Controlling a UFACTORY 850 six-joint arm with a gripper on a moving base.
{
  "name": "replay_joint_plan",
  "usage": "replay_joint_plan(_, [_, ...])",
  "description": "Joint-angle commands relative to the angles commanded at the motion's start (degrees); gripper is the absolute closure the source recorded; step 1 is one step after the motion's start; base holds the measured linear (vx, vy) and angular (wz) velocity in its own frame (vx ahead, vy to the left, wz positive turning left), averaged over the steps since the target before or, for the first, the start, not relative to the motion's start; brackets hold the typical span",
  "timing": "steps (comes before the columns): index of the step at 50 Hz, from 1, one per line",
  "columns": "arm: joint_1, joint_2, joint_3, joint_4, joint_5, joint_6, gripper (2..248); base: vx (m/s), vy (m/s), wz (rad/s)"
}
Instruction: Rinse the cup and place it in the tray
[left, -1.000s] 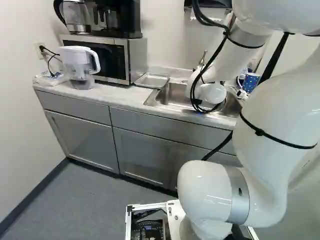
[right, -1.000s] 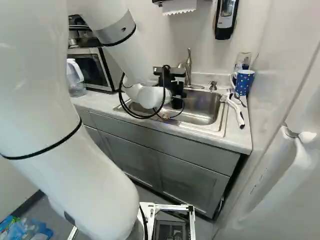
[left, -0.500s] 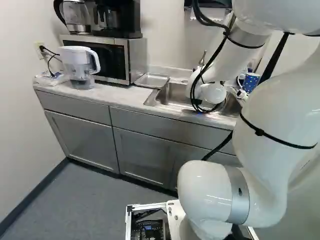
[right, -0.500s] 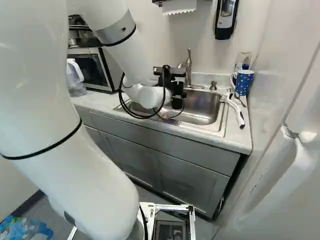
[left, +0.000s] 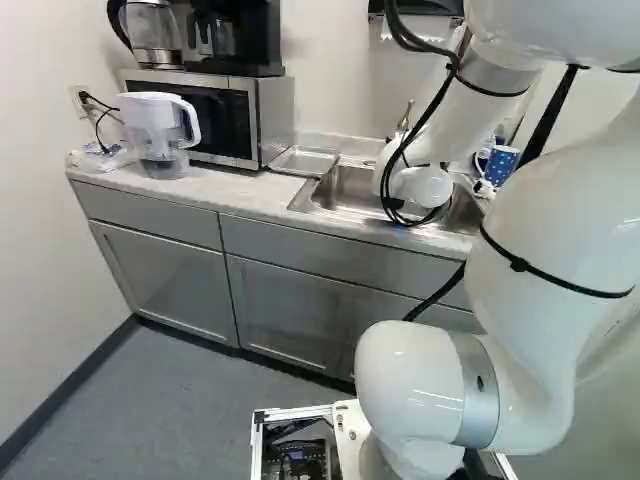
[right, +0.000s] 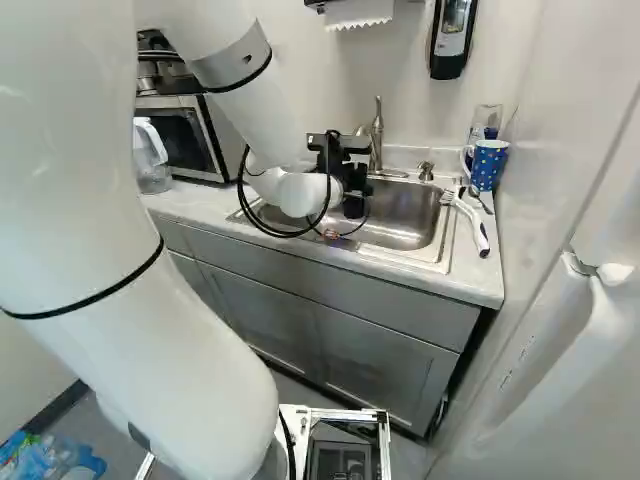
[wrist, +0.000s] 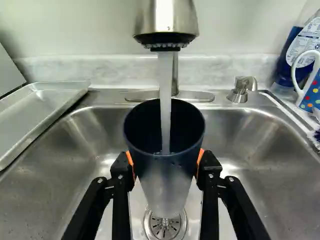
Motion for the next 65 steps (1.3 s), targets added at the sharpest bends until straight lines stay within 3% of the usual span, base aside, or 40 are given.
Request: replay_joint_plan(65, [0.0,0.0,0.0,0.0,0.0,0.0,125,0.000,0.000,0.000])
